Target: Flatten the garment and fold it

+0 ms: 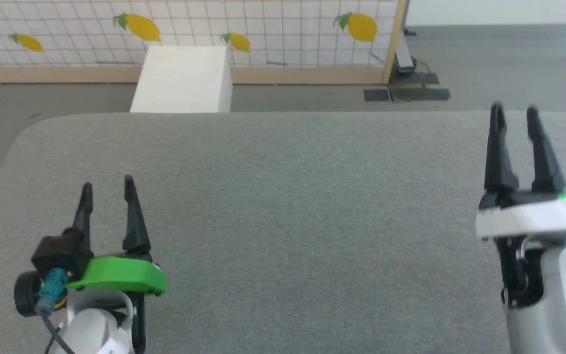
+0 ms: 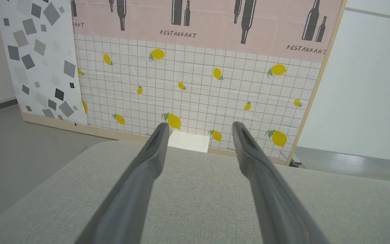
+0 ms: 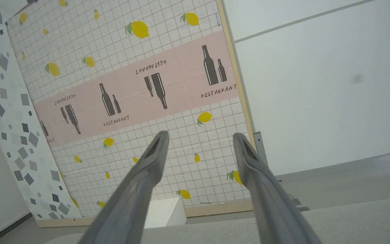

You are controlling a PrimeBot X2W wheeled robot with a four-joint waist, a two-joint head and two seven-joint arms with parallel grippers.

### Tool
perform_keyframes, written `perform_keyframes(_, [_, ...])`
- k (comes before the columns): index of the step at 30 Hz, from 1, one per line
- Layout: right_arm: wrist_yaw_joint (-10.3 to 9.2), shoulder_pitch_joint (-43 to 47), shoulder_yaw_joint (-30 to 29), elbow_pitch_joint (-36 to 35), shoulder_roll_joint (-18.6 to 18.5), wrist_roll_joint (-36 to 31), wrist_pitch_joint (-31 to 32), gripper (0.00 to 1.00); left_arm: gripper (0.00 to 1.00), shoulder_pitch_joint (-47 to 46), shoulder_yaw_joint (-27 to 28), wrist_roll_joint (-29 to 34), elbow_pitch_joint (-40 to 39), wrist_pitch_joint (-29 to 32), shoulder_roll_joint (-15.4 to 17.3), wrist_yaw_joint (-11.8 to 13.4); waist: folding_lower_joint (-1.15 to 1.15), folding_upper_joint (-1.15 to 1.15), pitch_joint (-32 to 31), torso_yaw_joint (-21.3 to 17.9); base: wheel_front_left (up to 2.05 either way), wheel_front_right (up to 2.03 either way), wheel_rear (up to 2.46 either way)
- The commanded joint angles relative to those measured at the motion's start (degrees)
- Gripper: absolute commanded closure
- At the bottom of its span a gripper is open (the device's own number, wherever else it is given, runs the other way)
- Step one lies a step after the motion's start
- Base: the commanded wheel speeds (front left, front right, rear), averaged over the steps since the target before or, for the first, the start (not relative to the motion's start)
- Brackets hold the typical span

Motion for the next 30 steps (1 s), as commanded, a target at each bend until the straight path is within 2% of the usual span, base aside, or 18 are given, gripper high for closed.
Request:
perform_keyframes(1, [-0.08, 2.22, 0.33, 0.71, 0.05, -0.35, -0.75, 0.0, 0.0, 0.83, -0.59, 0.72, 0.9, -0.16, -0.4, 0.15, 0.01, 0.0, -1.99, 1.98, 0.0, 0.0, 0.0])
perform_keyframes(6, [-0.08, 7.94, 1.45, 1.99, 0.06, -3.64, -1.7, 0.0, 0.0, 0.88, -2.25, 1.03, 4.27, -0.43, -1.42, -0.64, 0.01, 0.0, -2.41, 2.2, 0.0, 0.0, 0.0])
perform_keyframes(16, [-0.08, 15.98, -0.5, 1.3, 0.07, -7.21, -1.85, 0.0, 0.0, 1.39, -4.82, 2.57, 8.08, -0.95, -3.48, -2.3, 0.01, 0.0, -2.99, 1.95, 0.0, 0.0, 0.0])
perform_keyframes(30, [-0.08, 18.06, 0.62, 1.96, 0.07, -5.89, -1.86, 0.0, 0.0, 1.79, -4.79, 3.01, 12.11, -1.06, -5.35, -4.8, 0.01, 0.0, -2.6, 1.58, 0.0, 0.0, 0.0])
